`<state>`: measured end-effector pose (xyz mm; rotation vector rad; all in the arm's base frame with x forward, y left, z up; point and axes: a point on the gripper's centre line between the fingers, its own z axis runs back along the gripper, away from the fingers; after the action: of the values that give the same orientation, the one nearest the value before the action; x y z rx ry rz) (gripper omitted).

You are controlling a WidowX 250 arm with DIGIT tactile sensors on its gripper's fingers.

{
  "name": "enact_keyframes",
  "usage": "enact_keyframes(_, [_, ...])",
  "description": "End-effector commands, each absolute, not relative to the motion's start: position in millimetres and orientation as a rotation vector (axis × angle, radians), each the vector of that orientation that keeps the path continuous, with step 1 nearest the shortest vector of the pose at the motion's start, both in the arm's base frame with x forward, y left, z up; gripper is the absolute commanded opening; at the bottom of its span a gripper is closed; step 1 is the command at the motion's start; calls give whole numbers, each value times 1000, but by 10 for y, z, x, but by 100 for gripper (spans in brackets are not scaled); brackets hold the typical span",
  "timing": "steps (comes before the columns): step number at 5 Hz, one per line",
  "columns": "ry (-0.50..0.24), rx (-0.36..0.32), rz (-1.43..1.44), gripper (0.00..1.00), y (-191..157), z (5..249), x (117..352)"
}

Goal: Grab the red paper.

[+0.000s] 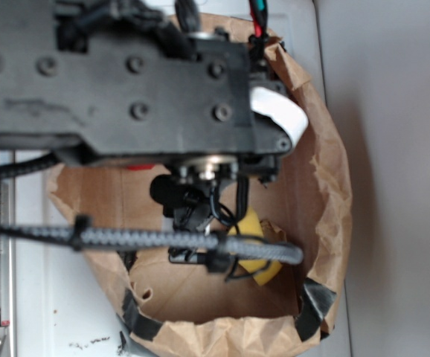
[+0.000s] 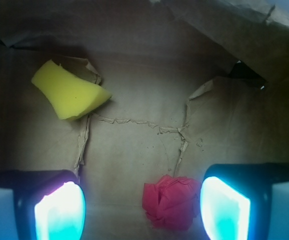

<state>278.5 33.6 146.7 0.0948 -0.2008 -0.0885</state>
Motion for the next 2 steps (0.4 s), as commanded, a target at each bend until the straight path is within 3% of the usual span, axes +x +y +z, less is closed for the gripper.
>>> enact_keyframes(1, [-228, 105, -74, 100, 373, 1566, 2815])
enact_keyframes(2, [-228, 132, -95, 100, 473, 1383, 2800])
